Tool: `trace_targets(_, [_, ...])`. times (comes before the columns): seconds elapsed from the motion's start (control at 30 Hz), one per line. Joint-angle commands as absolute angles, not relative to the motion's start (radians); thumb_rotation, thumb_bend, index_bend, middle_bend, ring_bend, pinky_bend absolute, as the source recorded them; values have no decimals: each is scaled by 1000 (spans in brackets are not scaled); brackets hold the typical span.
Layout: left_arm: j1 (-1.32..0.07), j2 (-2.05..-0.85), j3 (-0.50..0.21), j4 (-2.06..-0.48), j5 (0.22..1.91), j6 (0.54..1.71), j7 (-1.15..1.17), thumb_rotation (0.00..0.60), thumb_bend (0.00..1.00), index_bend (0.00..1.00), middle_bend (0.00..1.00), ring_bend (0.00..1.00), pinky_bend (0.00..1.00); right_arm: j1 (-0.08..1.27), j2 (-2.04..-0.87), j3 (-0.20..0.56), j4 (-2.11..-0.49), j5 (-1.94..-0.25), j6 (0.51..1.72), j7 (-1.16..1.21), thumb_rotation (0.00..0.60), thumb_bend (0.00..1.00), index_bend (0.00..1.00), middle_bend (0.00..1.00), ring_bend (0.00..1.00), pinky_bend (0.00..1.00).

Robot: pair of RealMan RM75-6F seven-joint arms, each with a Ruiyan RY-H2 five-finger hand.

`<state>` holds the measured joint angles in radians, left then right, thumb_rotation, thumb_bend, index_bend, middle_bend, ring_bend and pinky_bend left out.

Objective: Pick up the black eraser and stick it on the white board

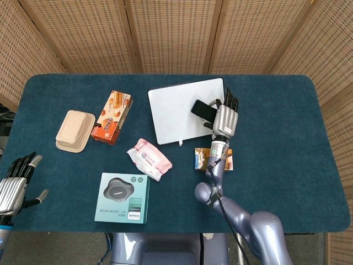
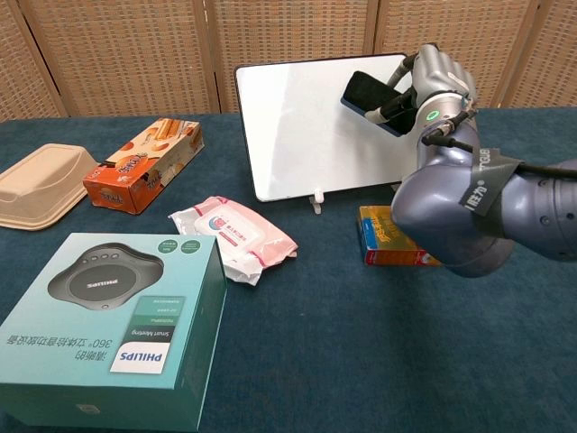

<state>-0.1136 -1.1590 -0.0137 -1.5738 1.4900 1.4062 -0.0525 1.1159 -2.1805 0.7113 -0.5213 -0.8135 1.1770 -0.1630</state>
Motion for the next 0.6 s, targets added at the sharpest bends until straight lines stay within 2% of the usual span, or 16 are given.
trace_targets(0.03, [-114, -1159, -13, -1574, 1490, 1405, -52, 600, 292, 0, 0, 0, 0, 1121, -2184, 715, -513, -812, 1171, -158, 600, 234, 533, 0, 0, 0])
trace_targets(0.6, [-116, -1161, -12, -1570, 1488, 1401, -54, 600, 292, 0, 0, 0, 0, 1150, -2227, 733, -442, -794, 1116, -138, 600, 234, 533, 0, 0, 0])
